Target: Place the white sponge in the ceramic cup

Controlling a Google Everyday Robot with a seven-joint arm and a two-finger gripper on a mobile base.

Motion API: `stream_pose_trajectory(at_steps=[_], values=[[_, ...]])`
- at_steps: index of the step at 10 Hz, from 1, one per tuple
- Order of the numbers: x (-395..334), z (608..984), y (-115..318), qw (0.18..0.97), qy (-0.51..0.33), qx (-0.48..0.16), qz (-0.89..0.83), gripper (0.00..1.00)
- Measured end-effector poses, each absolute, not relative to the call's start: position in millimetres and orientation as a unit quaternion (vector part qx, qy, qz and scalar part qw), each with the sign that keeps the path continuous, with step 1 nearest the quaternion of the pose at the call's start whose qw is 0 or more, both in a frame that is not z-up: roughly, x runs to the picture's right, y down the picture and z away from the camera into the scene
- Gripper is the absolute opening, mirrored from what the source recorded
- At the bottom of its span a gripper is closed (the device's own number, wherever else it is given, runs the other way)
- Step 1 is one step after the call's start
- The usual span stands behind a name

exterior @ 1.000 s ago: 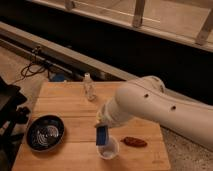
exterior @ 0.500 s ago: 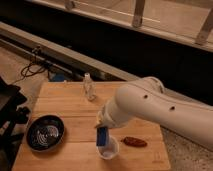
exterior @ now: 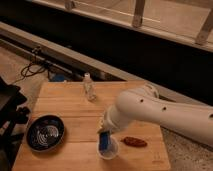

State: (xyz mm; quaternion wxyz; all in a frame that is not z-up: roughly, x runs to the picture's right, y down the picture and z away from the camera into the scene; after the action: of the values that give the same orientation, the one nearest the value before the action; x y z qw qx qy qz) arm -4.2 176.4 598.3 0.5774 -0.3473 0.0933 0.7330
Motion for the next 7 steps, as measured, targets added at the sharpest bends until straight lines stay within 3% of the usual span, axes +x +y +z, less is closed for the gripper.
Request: stream_pose_trajectory(at_steps=[4,5,7], values=[[-3,618,199,0.56,0.113,-0.378,0.729,0.67],[-2,624,205,0.555,0.116,-0.386,0.728,0.74],[-3,631,211,0.551,0.119,-0.395,0.725,0.76]])
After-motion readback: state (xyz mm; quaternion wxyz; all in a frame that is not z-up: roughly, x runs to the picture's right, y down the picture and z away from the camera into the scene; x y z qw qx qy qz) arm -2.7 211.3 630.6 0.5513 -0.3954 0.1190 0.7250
